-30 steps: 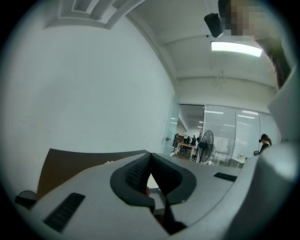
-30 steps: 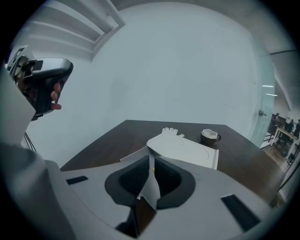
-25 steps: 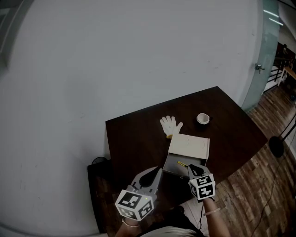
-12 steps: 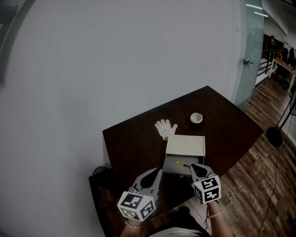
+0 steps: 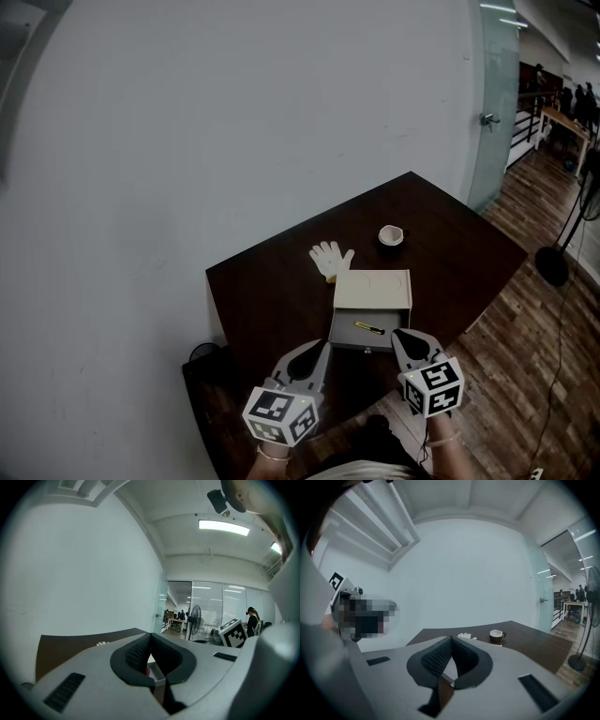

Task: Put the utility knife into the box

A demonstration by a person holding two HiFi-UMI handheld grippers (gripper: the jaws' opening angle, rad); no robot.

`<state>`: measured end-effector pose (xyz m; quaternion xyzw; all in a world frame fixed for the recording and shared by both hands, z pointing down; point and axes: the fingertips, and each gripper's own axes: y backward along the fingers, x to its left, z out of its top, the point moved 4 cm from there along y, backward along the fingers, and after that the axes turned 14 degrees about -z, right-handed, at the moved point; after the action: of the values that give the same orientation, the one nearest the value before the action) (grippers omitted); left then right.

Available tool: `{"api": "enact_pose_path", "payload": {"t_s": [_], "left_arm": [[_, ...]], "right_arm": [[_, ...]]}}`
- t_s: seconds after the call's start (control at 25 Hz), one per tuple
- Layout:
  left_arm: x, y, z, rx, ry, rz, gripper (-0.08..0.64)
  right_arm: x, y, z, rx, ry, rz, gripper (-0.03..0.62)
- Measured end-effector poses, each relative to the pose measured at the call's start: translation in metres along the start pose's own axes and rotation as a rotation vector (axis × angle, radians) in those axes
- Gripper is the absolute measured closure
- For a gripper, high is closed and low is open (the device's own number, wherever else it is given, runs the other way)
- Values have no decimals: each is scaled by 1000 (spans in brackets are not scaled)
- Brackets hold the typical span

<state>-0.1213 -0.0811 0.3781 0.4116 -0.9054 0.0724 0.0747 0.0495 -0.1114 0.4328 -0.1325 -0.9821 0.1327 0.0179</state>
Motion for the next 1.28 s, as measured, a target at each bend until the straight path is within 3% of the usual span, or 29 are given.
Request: {"api": "enact_pose_path", "payload": {"t_s": [0.64, 1.28], "left_arm": [[-15, 0, 0, 17, -34, -33, 543], [-19, -36, 1, 30, -37, -51, 543]], "right_arm": [[-3, 41, 23, -65, -11, -31, 584], [-18, 42, 33, -80, -5, -23, 585]]}}
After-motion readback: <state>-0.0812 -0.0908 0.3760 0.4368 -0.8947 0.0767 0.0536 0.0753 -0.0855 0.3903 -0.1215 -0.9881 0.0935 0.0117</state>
